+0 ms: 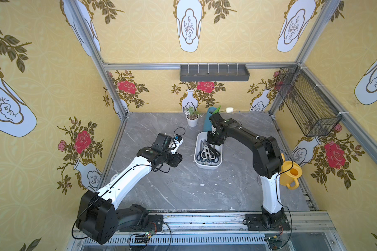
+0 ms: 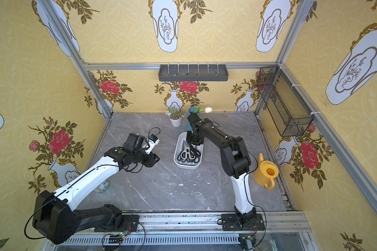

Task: Put the scissors into the storage box
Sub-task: Adjust the scissors in the storage box, then pick up the scissors from the center of the board.

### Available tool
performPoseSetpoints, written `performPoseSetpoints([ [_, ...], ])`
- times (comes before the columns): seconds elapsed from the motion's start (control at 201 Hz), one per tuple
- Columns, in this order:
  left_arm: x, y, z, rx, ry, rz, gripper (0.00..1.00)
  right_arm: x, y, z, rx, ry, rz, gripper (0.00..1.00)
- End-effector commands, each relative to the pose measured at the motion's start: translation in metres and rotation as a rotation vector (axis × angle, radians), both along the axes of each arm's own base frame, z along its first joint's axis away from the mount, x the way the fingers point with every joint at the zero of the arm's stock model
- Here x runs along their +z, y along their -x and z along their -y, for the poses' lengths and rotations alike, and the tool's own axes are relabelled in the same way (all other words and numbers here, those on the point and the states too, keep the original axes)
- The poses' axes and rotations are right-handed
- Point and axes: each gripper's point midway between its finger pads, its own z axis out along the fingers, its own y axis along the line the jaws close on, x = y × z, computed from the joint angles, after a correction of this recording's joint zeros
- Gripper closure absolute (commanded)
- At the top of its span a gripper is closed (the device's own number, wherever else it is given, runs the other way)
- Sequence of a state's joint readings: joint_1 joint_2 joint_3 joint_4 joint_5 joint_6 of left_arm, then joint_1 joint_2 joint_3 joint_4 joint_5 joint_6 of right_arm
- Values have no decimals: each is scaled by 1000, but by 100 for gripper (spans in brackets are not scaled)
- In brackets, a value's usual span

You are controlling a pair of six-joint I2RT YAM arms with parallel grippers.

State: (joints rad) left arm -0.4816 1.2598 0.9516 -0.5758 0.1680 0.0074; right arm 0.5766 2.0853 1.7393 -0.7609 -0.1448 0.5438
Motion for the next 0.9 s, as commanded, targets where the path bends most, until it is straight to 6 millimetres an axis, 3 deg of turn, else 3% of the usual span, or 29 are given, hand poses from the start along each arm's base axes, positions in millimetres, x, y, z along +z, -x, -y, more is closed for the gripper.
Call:
performPoseSetpoints([
  [0.0, -1, -1, 2, -9, 6, 9, 44, 37, -3, 14, -44, 12, 106, 61],
  [0.095, 0, 0, 2, -10, 11, 8, 44, 66, 23, 35, -81, 6, 142, 59],
  [0.184, 1, -1, 2, -9, 15, 10, 44, 78, 58, 60, -126, -2, 142, 56],
  [0.339, 0, -1, 3, -10, 19, 7, 44, 60, 131, 129, -360, 106, 9, 51],
  [0.428, 0, -1, 4, -9, 24, 5, 44, 39, 173, 182, -526, 273, -116, 50],
  [0.493, 0, -1, 5, -8, 26, 2, 44, 26, 193, 213, -642, 348, -198, 51],
  [0.588, -1, -2, 5, -8, 27, -2, 44, 7, 198, 237, -737, 322, -236, 51],
  [0.722, -3, -1, 4, -6, 19, -8, 44, -13, 180, 267, -832, 244, -239, 55],
  [0.896, -5, 1, 2, -3, 9, -12, 44, -35, 166, 279, -811, 234, -266, 59],
])
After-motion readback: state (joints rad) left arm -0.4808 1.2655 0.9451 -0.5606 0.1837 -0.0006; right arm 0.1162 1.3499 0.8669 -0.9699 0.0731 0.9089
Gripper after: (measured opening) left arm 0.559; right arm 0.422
